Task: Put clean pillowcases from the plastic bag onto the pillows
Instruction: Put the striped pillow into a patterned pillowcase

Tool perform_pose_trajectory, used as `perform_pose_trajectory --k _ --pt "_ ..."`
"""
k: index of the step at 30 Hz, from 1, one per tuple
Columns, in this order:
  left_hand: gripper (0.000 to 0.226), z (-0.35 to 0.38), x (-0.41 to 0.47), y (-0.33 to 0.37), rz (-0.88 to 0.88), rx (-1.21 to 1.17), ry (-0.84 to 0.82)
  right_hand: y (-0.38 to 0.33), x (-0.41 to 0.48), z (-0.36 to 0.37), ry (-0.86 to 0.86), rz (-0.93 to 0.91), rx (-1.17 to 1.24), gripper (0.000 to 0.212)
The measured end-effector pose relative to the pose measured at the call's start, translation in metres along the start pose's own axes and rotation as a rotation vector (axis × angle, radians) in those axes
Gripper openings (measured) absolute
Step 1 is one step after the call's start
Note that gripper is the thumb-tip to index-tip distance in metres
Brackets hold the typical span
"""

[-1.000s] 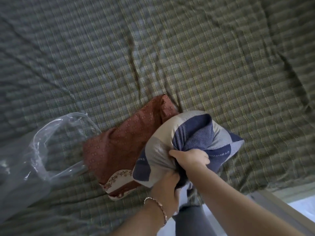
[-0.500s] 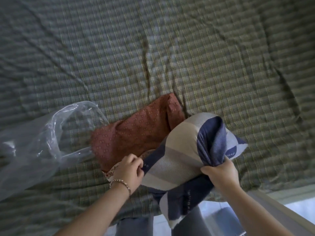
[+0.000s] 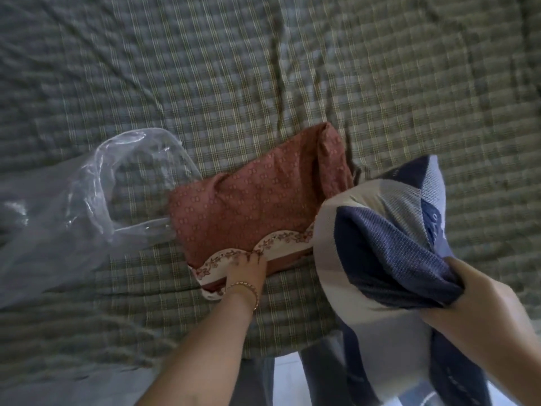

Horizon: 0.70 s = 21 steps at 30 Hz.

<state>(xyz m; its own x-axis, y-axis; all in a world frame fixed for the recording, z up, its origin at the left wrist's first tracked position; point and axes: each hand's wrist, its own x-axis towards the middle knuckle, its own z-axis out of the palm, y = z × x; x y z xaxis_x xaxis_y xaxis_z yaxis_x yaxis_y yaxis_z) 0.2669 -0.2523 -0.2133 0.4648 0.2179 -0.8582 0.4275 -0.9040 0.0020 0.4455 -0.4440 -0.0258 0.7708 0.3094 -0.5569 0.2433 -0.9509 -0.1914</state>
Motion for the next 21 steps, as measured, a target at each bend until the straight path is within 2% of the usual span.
perform_pose_trajectory --k 4,8,10,13,16,19,21 --pt "0.039 -0.004 0.013 -0.020 -0.012 -0.121 0.024 -0.007 0.004 0.022 -0.087 -0.121 -0.024 0.041" --pt "0.019 -0.031 0.009 -0.048 -0.232 -0.741 0.244 -0.010 -0.006 0.028 -0.160 -0.237 -0.034 0.033" --pt "0.016 -0.054 -0.001 -0.062 -0.252 -0.913 0.323 -0.012 -0.015 0.023 -0.179 -0.288 -0.006 0.033" --pt "0.029 -0.099 -0.023 -0.081 -0.170 -0.823 0.401 -0.028 -0.025 0.012 -0.231 -0.394 0.027 0.041" --pt "0.032 -0.131 -0.045 -0.089 -0.151 -0.782 0.593 -0.049 -0.038 0.009 -0.431 -0.371 0.114 0.055" --pt "0.042 -0.157 -0.067 -0.089 -0.128 -0.997 0.730 -0.075 -0.034 0.012 -0.641 -0.469 0.193 0.055" --pt "0.042 -0.165 -0.083 -0.091 -0.052 -1.106 0.772 -0.091 -0.022 0.014 -0.698 -0.505 0.171 0.053"
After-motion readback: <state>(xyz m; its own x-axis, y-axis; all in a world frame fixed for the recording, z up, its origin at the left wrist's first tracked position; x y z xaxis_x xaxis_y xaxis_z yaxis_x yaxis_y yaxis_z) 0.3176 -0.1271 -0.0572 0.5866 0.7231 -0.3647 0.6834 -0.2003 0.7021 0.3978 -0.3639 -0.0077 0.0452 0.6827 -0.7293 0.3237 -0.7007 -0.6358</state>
